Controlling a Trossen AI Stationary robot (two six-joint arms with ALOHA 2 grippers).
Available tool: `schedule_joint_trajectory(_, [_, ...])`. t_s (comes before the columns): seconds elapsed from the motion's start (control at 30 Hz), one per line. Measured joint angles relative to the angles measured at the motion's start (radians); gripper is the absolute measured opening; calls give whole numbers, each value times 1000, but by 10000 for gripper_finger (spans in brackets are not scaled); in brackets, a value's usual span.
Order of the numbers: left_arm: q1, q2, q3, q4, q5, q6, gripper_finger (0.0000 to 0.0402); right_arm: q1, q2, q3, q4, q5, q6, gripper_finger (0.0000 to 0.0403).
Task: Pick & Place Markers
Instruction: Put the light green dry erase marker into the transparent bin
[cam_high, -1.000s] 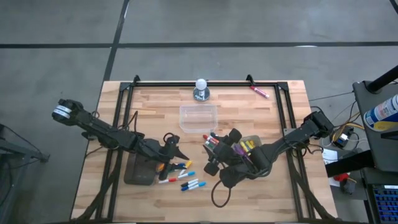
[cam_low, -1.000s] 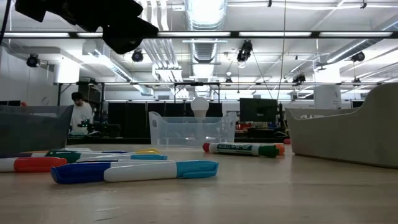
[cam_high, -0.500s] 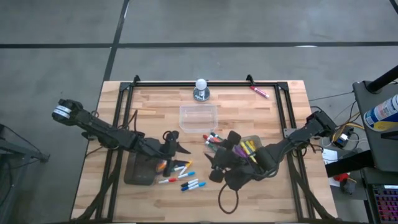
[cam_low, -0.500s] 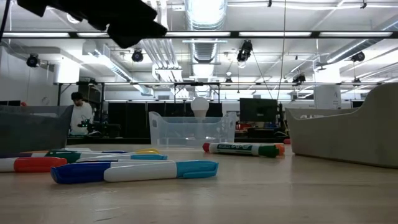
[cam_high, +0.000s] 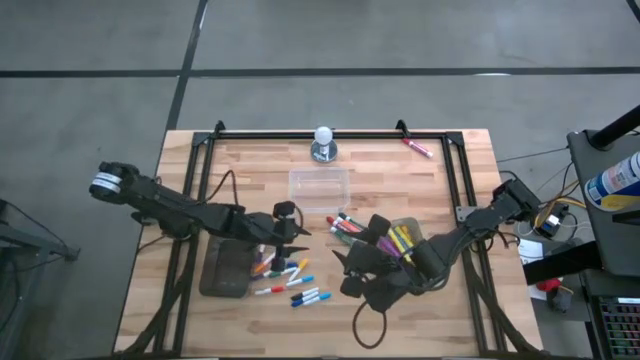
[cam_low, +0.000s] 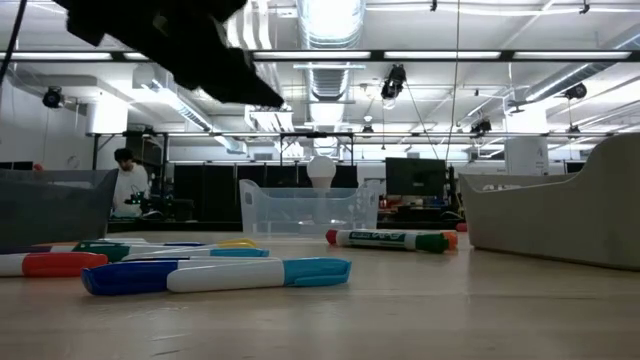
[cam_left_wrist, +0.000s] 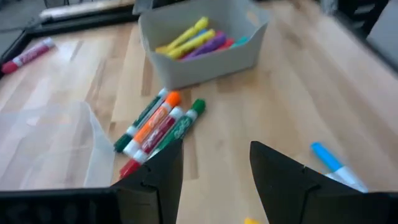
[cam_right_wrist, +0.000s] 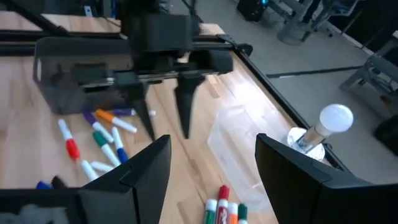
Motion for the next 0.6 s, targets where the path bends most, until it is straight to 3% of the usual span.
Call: schedule_joint_trajectory(0.6, [78,297,291,-176,37,203,179,120,-3,-32,-16,-12,107,224])
